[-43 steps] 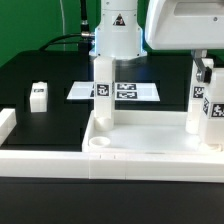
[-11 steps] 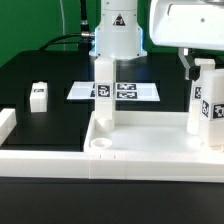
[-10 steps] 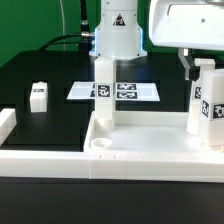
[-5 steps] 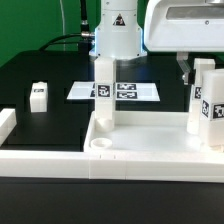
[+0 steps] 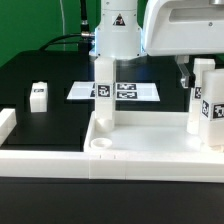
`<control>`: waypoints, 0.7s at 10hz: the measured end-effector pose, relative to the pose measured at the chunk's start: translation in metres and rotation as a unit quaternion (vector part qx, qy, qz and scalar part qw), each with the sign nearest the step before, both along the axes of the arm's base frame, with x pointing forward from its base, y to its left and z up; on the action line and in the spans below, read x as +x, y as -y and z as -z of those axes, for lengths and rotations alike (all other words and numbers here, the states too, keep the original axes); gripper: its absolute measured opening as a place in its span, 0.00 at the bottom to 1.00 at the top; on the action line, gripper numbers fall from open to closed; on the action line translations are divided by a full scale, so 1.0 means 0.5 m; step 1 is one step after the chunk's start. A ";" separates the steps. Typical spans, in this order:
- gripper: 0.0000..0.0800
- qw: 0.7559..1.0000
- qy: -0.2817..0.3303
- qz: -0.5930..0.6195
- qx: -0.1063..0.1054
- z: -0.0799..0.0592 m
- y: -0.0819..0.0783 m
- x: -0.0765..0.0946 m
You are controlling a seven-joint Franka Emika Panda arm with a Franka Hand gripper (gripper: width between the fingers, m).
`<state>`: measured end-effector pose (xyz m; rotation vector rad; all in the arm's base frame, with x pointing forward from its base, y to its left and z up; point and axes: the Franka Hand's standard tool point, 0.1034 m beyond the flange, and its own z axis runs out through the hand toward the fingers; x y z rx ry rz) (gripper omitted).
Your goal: Assemble desk
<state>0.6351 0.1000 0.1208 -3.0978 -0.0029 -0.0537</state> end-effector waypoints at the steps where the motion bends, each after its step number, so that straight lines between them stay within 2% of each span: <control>1: 0.66 1.000 0.000 0.000 0.000 0.000 0.000 0.000; 2: 0.49 1.000 0.000 0.000 0.000 0.000 0.000 0.000; 3: 0.36 1.000 0.000 0.000 0.000 0.000 0.000 0.000; 7: 0.36 1.000 -0.001 0.030 0.002 0.000 0.000 0.000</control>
Offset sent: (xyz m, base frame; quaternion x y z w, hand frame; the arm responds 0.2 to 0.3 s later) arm 0.0000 0.0000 0.0000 0.0000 0.0000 0.0000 1.0000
